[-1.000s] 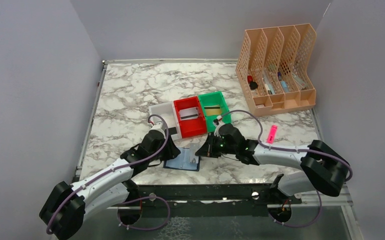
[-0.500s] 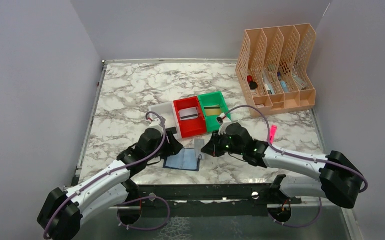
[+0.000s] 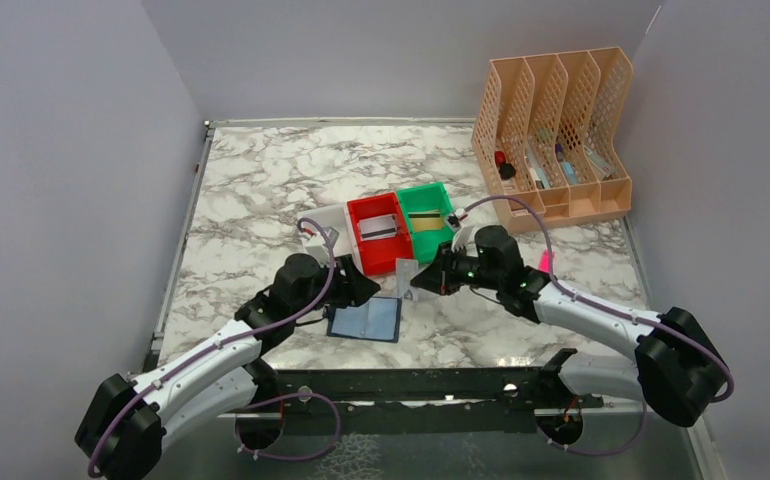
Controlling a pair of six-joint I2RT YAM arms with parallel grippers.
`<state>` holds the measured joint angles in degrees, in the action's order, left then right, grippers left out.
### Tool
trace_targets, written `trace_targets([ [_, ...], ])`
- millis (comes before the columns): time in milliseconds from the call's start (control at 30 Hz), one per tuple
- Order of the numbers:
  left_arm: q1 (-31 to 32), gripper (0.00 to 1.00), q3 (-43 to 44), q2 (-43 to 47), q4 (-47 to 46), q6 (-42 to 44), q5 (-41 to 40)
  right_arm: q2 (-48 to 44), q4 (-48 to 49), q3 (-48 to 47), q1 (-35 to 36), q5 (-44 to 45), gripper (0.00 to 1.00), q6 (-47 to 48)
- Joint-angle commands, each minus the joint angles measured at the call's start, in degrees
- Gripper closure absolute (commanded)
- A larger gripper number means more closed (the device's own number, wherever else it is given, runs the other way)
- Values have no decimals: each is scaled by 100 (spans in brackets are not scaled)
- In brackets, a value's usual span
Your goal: Take the credit cards out of the card holder
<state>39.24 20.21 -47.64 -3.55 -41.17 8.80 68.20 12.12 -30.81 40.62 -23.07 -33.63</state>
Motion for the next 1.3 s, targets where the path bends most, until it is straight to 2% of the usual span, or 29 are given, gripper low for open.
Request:
trace_targets([
  [0, 4, 43, 124, 40, -308, 133, 160, -71, -77, -435, -96, -570, 99, 651],
  [233, 4, 37, 214, -294, -1381, 67, 835, 265, -59, -863, -120, -1414, 99, 797],
  [400, 4, 37, 327, -503, -1455, 188, 1254, 431, 5, -954, -196, -1933, 99, 777],
  [567, 4, 46, 321, -466, -1487, 326, 1466, 484, 43, -936, -234, -1963, 99, 676],
  [667, 4, 54, 322, -497, -1497, 318, 1518, 506, 241, -849, -239, -1839, 99, 437],
  [967, 5, 72, 297, -760, -1547, 217, 1649, 726, 765, -669, -239, -1591, 94, -341],
  [1267, 5, 75, 264, -751, -1552, 188, 1591, 838, 993, -602, -239, -1709, 88, -541],
])
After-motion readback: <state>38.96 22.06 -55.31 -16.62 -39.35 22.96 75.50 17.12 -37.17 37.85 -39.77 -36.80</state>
